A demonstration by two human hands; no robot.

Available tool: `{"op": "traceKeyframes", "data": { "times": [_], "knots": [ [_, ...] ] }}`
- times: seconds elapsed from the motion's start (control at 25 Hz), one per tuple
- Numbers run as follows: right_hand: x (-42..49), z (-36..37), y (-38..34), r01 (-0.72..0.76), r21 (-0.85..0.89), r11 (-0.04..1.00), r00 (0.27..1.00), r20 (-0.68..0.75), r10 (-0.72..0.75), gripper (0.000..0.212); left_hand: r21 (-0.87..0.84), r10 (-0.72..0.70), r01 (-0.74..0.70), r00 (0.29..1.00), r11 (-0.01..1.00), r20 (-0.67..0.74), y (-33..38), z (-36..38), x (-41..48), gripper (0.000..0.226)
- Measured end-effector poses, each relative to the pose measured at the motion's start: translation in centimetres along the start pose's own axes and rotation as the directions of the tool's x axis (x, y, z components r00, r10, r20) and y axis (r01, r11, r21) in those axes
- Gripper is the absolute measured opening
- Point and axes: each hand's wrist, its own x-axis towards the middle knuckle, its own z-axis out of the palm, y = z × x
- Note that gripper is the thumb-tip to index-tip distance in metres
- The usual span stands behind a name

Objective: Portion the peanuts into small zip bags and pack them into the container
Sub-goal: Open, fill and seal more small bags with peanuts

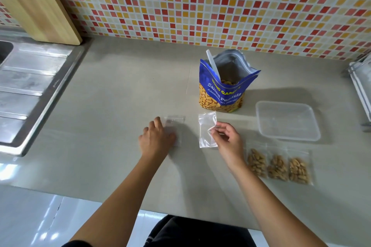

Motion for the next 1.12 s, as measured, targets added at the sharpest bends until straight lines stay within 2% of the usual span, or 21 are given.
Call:
{"op": "traceKeyframes", "data": {
  "times": [0.04, 0.08, 0.16, 0.2, 0.28, 0.36, 0.48, 0.56, 0.68, 0.76, 0.84, 0.96, 1.12],
  "knots": [
    [-0.2, -0.2, -0.3, 0.016, 0.001, 1.000, 1.000, 0.010, -0.016, 0.022, -0.028, 0.031, -0.032, 0.998, 0.999, -0.049, 0.2, -0.5, -0.2, 0.056],
    [-0.5, -0.3, -0.8, 0.037, 0.008, 0.999, 0.999, 0.020, -0.037, 0.024, -0.131, 0.092, -0.106, 0.990, 0.986, -0.110, 0.5, -1.1, -0.3, 0.054],
    [-0.8, -0.6, -1.8, 0.082, 0.005, 0.997, 0.995, 0.057, -0.082, 0.026, -0.416, 0.237, -0.286, 0.957, 0.864, -0.165, 1.5, -2.6, -0.2, 0.041],
    [-0.9, -0.8, -2.5, 0.102, -0.004, 0.995, 0.991, 0.084, -0.102, 0.026, -0.524, 0.315, -0.331, 0.941, 0.785, -0.123, 2.2, -3.6, -0.2, 0.038],
    [-0.9, -1.2, -4.1, 0.120, 0.005, 0.993, 0.981, 0.150, -0.119, 0.025, -0.662, 0.472, -0.332, 0.881, 0.672, 0.038, 3.6, -5.2, 0.0, 0.042],
    [-0.8, -1.8, -5.4, 0.090, 0.069, 0.994, 0.976, 0.192, -0.102, 0.023, -0.770, 0.552, -0.261, 0.823, 0.582, 0.138, 4.8, -6.1, 0.1, 0.036],
    [-1.2, -3.0, -6.7, 0.025, 0.194, 0.981, 0.983, 0.173, -0.060, 0.022, -0.889, 0.494, -0.109, 0.858, 0.445, 0.142, 6.3, -6.6, -0.8, 0.014],
    [-1.4, -3.8, -7.0, 0.042, 0.173, 0.984, 0.990, 0.126, -0.065, 0.033, -0.939, 0.449, 0.027, 0.874, 0.343, 0.189, 7.2, -6.5, -1.5, 0.013],
    [-1.7, -5.2, -7.5, 0.089, 0.146, 0.985, 0.994, 0.043, -0.096, 0.034, -0.958, 0.475, 0.230, 0.833, 0.172, 0.285, 7.8, -6.1, -2.7, 0.008],
    [-1.8, -6.3, -7.7, 0.120, 0.088, 0.989, 0.992, 0.033, -0.123, 0.033, -0.950, 0.502, 0.298, 0.809, 0.098, 0.306, 8.1, -5.8, -3.2, 0.016],
    [-2.0, -7.3, -7.9, 0.138, 0.037, 0.990, 0.989, 0.048, -0.140, 0.032, -0.953, 0.521, 0.286, 0.801, 0.097, 0.294, 8.5, -5.6, -3.6, 0.017],
    [-2.4, -8.0, -8.4, 0.163, -0.003, 0.987, 0.984, 0.074, -0.163, 0.032, -0.958, 0.517, 0.238, 0.806, 0.163, 0.288, 9.1, -5.4, -4.1, 0.014],
    [-2.7, -8.7, -8.7, 0.194, -0.061, 0.979, 0.979, 0.078, -0.190, 0.027, -0.957, 0.500, 0.222, 0.817, 0.187, 0.287, 9.5, -5.4, -4.5, 0.015]
  ]
}}
